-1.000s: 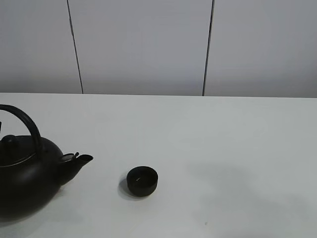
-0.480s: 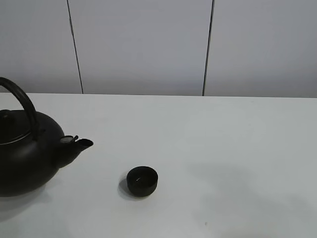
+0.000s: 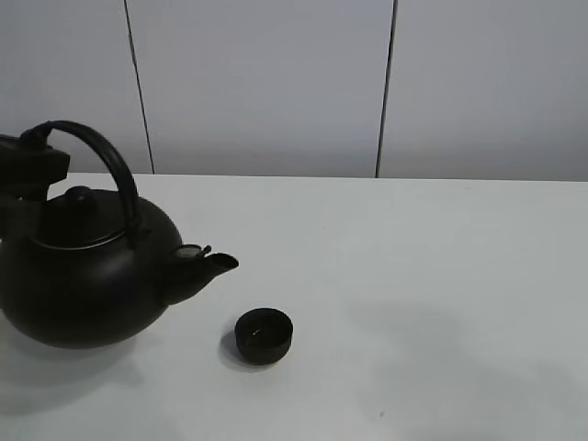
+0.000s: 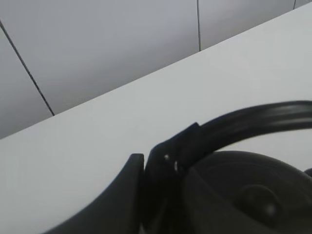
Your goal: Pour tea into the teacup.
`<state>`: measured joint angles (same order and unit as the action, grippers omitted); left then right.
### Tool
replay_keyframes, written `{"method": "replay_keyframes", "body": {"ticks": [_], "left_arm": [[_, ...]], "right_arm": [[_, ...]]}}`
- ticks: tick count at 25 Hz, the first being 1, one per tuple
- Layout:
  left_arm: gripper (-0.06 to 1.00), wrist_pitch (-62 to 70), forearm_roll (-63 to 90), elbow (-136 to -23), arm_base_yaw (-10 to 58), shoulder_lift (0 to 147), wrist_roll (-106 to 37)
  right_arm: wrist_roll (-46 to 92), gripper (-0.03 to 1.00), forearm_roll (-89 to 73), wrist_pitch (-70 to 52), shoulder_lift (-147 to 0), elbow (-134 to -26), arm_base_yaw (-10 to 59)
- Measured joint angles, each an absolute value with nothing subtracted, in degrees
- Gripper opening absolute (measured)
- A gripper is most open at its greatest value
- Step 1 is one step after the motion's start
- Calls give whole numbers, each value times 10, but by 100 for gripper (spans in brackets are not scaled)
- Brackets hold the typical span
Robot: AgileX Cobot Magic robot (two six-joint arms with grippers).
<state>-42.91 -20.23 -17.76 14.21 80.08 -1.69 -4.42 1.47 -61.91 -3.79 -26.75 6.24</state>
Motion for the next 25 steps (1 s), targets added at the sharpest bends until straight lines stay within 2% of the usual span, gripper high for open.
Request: {"method": "replay_keyframes", "body": {"ticks": [13, 25], "left_arm": [[12, -345, -195, -234, 163, 801, -19], [12, -307, -131, -238, 163, 801, -82]], "right_arm": [[-44, 61, 14, -619, -38, -268, 62], [-44, 61, 14, -619, -38, -268, 62]]}}
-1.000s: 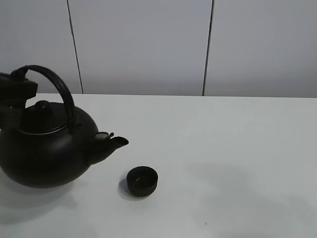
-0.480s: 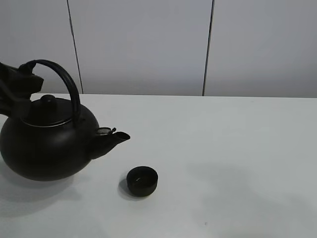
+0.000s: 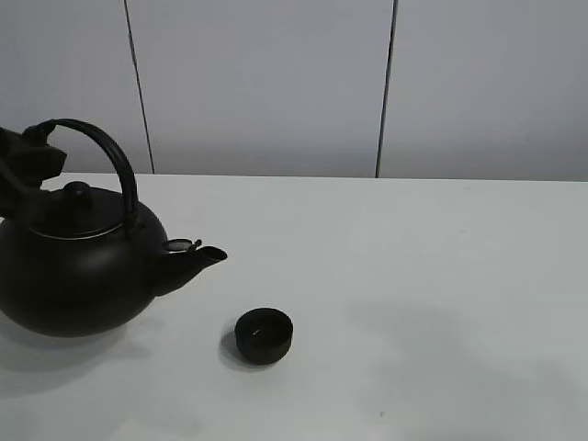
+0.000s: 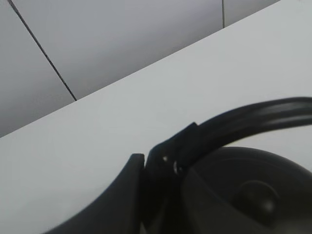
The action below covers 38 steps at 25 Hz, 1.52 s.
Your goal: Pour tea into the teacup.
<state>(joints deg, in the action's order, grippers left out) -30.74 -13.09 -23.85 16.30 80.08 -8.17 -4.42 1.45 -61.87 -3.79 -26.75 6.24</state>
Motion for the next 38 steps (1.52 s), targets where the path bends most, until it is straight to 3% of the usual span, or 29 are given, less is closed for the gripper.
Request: {"method": "replay_keyframes", "body": {"ticks": [38], "left_arm": [[11, -286, -128, -248, 168, 825, -92]], "right_arm": [[-44, 61, 14, -619, -37, -268, 62]]}}
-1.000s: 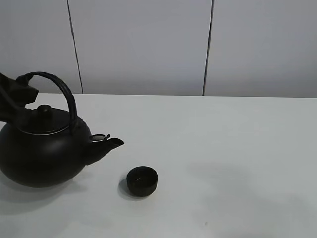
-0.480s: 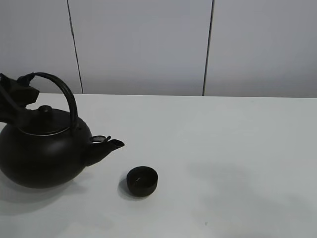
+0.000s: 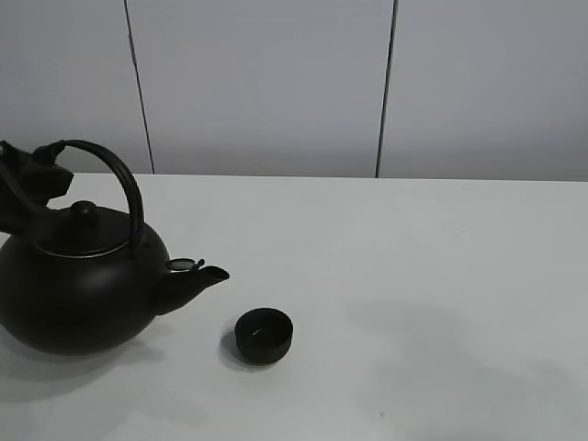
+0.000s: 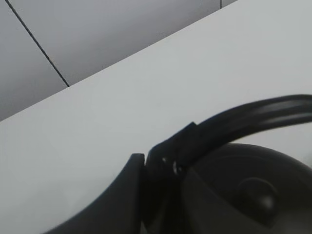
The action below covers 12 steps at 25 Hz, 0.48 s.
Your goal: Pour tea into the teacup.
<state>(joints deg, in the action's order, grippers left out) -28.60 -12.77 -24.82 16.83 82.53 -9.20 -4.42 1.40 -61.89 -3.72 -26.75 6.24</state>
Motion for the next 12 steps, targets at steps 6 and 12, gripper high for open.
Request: {"method": "replay_keyframes", "body": {"ticks": [6, 12], "left_arm": [[11, -273, -120, -251, 170, 825, -92], [11, -261, -106, -275, 186, 825, -92]], "right_arm": [[-44, 61, 13, -618, -37, -268, 62], [-44, 61, 13, -618, -37, -268, 62]]}}
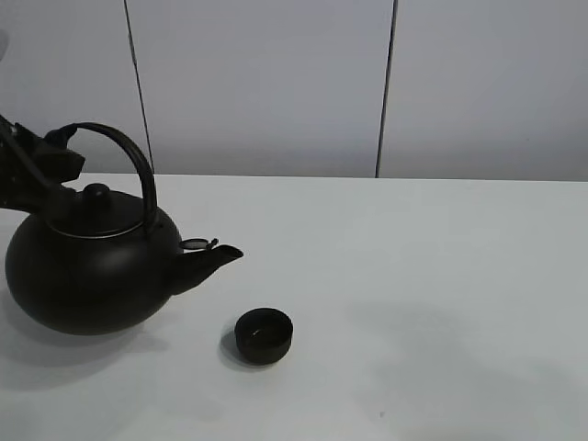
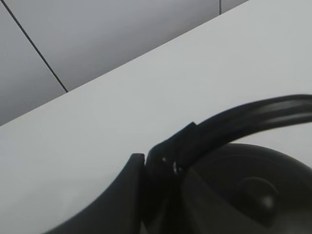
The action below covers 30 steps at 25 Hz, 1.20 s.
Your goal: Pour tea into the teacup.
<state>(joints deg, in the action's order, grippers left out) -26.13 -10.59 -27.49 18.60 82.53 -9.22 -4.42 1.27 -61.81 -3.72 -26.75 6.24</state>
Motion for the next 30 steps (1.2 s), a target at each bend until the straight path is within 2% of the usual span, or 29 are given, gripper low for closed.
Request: {"method": "replay_keyframes", "body": {"ticks": [10, 30], "left_arm": [[11, -261, -104, -280, 210, 825, -92], [11, -207, -101, -312, 210, 825, -123]], "right_arm": [[-44, 61, 12, -618, -37, -268, 62], [-44, 61, 12, -619, -37, -268, 62]]}}
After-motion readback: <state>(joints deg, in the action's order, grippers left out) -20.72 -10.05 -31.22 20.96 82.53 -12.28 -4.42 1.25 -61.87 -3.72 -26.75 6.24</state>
